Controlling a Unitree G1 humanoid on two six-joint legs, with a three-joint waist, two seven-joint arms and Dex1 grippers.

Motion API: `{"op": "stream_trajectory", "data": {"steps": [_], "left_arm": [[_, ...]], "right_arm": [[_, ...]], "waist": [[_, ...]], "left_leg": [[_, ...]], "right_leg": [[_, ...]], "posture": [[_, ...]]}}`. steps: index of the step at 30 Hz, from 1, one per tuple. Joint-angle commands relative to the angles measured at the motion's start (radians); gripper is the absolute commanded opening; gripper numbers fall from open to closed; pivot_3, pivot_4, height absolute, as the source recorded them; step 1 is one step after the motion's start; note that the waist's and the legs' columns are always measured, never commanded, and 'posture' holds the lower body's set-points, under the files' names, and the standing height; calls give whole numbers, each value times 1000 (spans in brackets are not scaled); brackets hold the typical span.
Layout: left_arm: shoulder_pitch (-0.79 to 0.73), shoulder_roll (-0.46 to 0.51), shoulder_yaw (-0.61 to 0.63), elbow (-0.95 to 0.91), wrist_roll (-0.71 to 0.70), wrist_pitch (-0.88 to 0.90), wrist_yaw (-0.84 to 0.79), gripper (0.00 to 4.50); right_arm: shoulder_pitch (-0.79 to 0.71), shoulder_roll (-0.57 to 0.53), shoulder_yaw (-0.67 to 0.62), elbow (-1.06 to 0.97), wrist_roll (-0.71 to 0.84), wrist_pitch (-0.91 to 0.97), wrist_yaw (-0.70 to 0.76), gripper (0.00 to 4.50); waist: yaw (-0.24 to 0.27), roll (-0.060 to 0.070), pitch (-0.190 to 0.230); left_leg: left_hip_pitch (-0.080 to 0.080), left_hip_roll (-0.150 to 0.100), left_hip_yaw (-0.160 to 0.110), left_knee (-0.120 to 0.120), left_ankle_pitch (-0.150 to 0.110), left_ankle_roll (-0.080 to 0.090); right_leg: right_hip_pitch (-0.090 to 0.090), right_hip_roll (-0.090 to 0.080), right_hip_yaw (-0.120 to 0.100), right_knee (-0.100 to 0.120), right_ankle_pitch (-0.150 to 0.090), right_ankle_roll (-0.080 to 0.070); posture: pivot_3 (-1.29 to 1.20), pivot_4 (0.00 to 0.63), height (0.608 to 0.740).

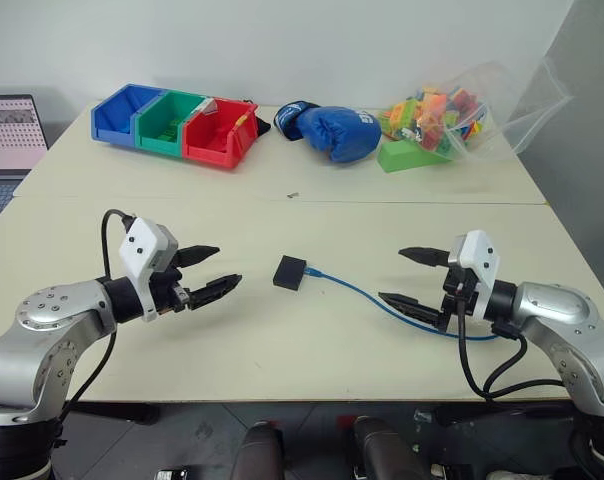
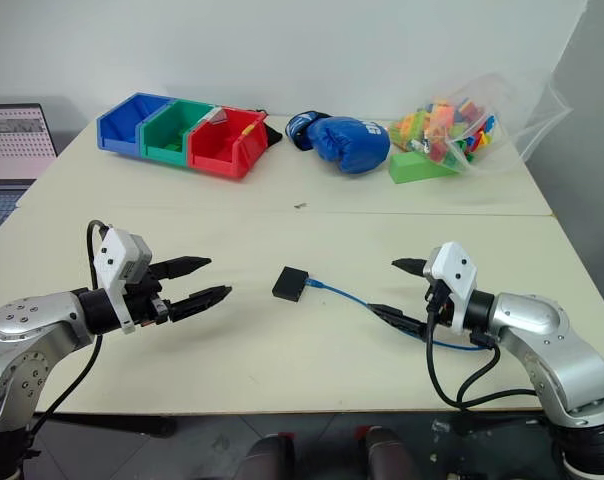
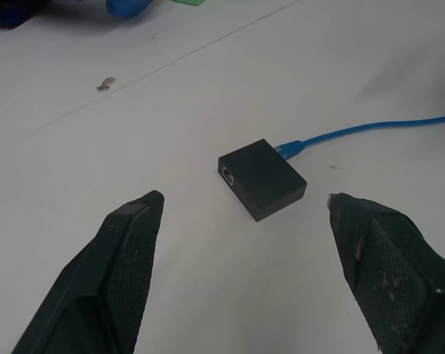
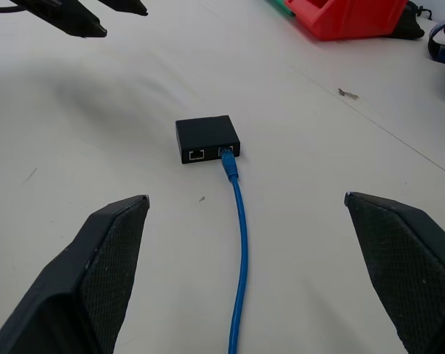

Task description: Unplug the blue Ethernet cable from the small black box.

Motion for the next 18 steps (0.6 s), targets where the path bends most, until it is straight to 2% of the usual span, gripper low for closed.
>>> {"op": "stream_trajectory", "data": {"steps": [1, 9, 16, 18], "left_arm": [[-4, 0, 31, -36, -9, -22, 2, 3804], [41, 4, 24, -47, 20, -55, -2, 3804], [72, 16, 3, -30, 46, -75, -32, 3804], [56, 18, -3, 7, 50, -102, -67, 3804]], "right_arm": [[-18, -5, -25, -9, 15, -10, 8, 4495], [-15, 24, 15, 0, -9, -31, -3, 4495], [-92, 180, 181, 121, -141, -101, -77, 4495], [-146, 250, 265, 226, -219, -120, -115, 4495]], "waist": [[0, 0, 0], [0, 0, 0], [-8, 0, 0], [-8, 0, 0]], "left_leg": [[0, 0, 0, 0, 0, 0], [0, 0, 0, 0, 0, 0], [0, 0, 0, 0, 0, 0], [0, 0, 0, 0, 0, 0]], "right_leg": [[0, 0, 0, 0, 0, 0], [0, 0, 0, 0, 0, 0], [-1, 0, 1, 0, 0, 0], [-1, 0, 0, 0, 0, 0]], "posture": [[0, 150, 740], [0, 150, 740], [0, 150, 740], [0, 150, 740]]}}
